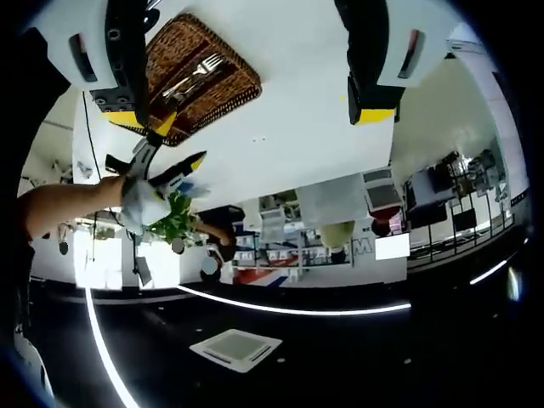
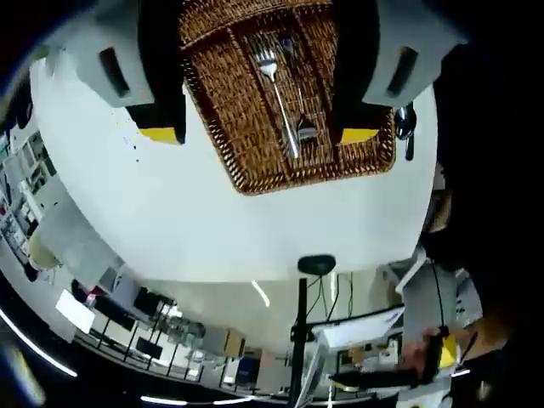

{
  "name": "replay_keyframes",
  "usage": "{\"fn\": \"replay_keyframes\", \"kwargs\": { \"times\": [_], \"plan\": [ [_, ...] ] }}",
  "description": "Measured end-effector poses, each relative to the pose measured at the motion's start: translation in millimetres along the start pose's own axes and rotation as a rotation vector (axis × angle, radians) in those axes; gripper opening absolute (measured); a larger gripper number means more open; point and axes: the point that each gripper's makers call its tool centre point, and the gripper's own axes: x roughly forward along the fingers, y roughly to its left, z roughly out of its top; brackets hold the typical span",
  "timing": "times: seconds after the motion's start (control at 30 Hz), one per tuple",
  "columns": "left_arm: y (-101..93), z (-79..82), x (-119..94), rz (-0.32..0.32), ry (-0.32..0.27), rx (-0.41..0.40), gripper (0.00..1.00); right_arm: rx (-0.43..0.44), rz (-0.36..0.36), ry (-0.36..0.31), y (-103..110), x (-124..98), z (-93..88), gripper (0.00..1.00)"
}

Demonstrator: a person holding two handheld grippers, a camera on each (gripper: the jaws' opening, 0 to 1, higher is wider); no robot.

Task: Arrange the knives, forks, and spoons in their matching storage slots by inserting each utensil handle-first until every utensil is classified and aligned in the correct compartment

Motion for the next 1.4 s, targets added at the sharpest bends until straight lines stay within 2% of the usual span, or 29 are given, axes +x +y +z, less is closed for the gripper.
{"fn": "replay_keyframes", "kwargs": {
  "times": [0.07,0.1,0.13,0.23,0.3,0.33,0.4,0.53,0.6,0.7,0.73,0.83,0.9,1.0,1.03,1.07,1.1,1.13,1.33,1.4],
  "plan": [
    [-1.8,-0.7,2.0,0.017,0.002,-0.009,0.99,0.054,-0.033,-0.084,-7.2,-20.8,8.4,0.91],
    [-2.3,-1.1,2.7,0.030,0.001,-0.016,0.99,0.097,-0.055,-0.151,-12.5,-34.6,12.7,0.96],
    [-3.0,-0.7,3.9,0.045,0.002,-0.014,0.99,0.108,-0.065,-0.183,-15.2,-45.8,11.0,0.99],
    [-4.0,0.8,5.9,0.061,0.003,0.001,0.99,0.144,-0.134,-0.217,-27.7,-65.1,4.9,1.00],
    [-3.6,2.1,7.7,0.069,0.007,0.019,0.99,0.166,-0.146,-0.232,-29.0,-73.8,2.7,1.00],
    [-3.4,3.4,8.1,0.069,0.005,0.022,0.99,0.174,-0.170,-0.260,-31.4,-80.7,4.3,1.00],
    [-0.9,8.2,8.6,0.062,-0.007,0.018,0.99,0.191,-0.179,-0.248,-27.8,-93.2,-2.2,1.00],
    [3.4,9.1,11.6,0.015,0.005,0.073,0.99,0.245,-0.275,-0.323,-28.9,-125.8,6.3,1.00],
    [9.8,11.1,10.8,0.001,-0.011,0.066,0.99,0.257,-0.332,-0.345,-29.2,-142.1,9.7,1.00],
    [17.9,11.1,8.1,-0.020,-0.036,0.061,0.99,0.247,-0.411,-0.303,-26.9,-158.7,3.5,1.00],
    [18.7,10.9,7.6,-0.027,-0.041,0.053,0.99,0.258,-0.449,-0.299,-28.2,-166.9,0.5,1.00],
    [19.2,6.5,3.7,-0.038,-0.039,0.043,0.99,0.315,-0.498,-0.304,-27.0,-183.6,-8.8,1.00],
    [15.1,3.8,0.3,-0.035,-0.034,0.051,0.99,0.319,-0.498,-0.306,-24.8,-188.2,-13.6,1.00],
    [11.1,0.8,-6.0,0.012,-0.031,0.062,0.99,0.305,-0.495,-0.285,-22.9,-193.4,-30.8,1.00],
    [5.4,-0.9,-7.9,0.017,-0.022,0.058,0.99,0.314,-0.515,-0.244,-26.0,-195.4,-44.3,1.00],
    [1.0,-1.0,-9.9,0.024,-0.023,0.068,0.99,0.332,-0.499,-0.233,-24.7,-195.4,-49.8,1.00],
    [-4.9,-0.3,-13.3,0.030,-0.030,0.077,0.99,0.368,-0.457,-0.274,-20.1,-196.4,-48.4,1.00],
    [-6.8,-0.6,-14.2,0.028,-0.029,0.076,0.99,0.371,-0.461,-0.295,-21.5,-200.0,-48.6,1.00],
    [-26.9,-12.2,-23.2,-0.001,0.029,0.139,0.99,0.337,-0.459,-0.293,-18.7,-207.3,-63.2,1.00],
    [-30.2,-14.7,-26.9,0.043,0.020,0.072,0.99,0.317,-0.450,-0.322,-4.7,-214.2,-63.0,1.00]
  ]
}}
